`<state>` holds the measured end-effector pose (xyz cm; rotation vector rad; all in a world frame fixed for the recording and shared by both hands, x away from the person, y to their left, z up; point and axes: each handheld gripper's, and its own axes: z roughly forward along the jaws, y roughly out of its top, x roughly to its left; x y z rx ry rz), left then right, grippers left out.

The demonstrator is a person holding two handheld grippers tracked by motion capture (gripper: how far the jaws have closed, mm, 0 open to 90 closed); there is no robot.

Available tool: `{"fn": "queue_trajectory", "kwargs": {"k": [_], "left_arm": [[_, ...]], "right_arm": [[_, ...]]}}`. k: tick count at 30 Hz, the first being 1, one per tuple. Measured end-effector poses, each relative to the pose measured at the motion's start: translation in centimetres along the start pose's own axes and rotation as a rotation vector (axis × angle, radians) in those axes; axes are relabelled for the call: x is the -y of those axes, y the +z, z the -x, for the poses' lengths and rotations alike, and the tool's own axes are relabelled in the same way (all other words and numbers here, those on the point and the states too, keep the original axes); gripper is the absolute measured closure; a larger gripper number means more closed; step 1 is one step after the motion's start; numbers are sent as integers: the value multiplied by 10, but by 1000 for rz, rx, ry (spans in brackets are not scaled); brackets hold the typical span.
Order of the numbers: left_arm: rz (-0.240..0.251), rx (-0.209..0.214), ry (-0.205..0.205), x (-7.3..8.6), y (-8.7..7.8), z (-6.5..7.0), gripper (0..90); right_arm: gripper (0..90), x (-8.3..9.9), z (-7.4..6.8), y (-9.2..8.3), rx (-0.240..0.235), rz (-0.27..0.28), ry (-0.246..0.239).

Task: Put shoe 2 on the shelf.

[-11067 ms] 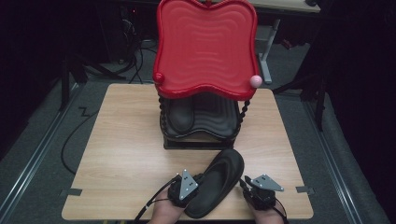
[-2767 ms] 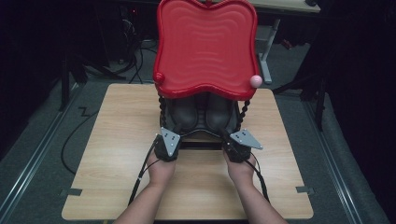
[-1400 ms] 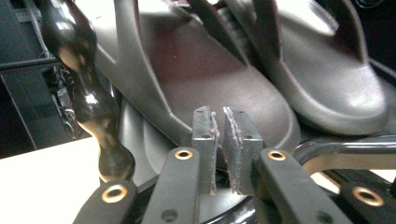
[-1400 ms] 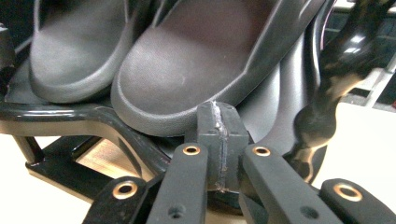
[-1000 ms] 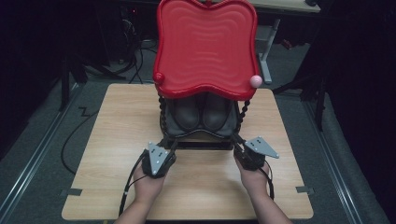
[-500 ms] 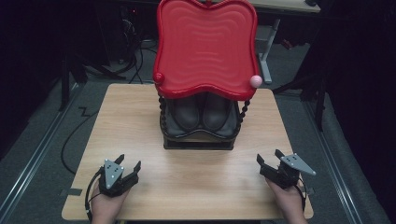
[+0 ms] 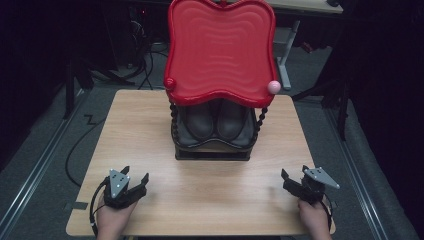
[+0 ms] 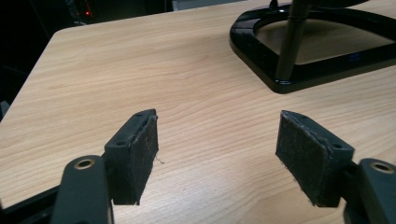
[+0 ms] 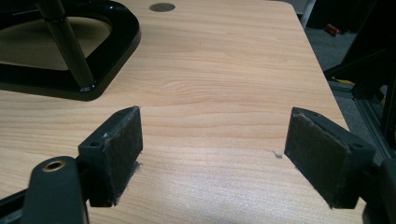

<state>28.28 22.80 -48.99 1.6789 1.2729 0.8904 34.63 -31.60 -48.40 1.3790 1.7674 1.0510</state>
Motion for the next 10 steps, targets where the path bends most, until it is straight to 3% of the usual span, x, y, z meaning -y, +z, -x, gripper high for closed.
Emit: {"fn": "queue_trajectory", "kwargs": {"k": [10], "left_arm": [[9, 16, -5, 0, -4, -4, 288]], "right_arm": [[188, -2, -2, 1, -5, -4, 4]]}}
